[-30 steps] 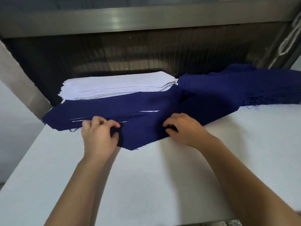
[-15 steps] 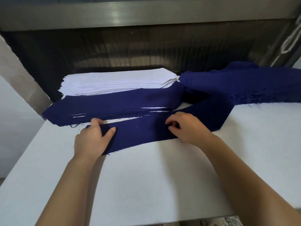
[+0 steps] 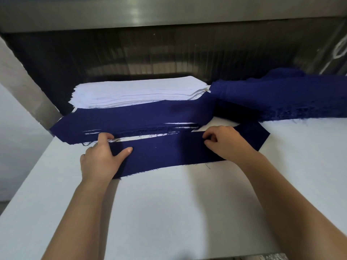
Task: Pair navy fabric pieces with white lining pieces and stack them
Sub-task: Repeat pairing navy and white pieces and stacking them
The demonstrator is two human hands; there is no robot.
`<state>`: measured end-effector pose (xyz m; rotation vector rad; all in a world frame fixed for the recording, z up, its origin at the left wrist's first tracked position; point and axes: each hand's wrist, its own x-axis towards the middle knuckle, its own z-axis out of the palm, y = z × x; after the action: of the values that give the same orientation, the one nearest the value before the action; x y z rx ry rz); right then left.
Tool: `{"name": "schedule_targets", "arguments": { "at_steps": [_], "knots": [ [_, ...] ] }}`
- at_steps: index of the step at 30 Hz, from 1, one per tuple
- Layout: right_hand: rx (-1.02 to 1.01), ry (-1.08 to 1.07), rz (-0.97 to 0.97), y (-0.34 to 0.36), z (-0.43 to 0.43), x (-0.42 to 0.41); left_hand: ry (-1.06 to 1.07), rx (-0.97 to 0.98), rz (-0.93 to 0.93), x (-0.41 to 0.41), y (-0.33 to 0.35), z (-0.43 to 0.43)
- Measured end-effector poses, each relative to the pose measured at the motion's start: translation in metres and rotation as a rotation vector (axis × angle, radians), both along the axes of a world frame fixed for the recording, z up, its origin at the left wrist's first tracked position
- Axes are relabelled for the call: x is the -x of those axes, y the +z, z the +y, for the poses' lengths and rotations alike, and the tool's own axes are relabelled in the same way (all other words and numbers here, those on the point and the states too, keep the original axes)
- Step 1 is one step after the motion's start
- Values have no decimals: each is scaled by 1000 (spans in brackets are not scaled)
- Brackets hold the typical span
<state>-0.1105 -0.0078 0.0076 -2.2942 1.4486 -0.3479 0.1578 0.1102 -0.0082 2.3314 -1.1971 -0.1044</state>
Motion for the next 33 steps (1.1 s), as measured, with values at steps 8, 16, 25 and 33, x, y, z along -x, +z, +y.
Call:
{"name": "schedule_targets", "arguments": {
  "at_steps": [8, 16, 25, 33],
  "knots": [
    [83, -6, 4, 11, -13, -15, 6, 248, -32, -1, 13, -18],
    [224, 33, -275, 24, -44, -60, 65, 222, -67, -11, 23, -71],
    [307, -58, -52, 13, -98, -97, 49, 170, -52, -23, 19, -126],
    [198, -144, 71, 4, -124, -108, 44, 174, -106, -53, 20, -149]
  ]
}}
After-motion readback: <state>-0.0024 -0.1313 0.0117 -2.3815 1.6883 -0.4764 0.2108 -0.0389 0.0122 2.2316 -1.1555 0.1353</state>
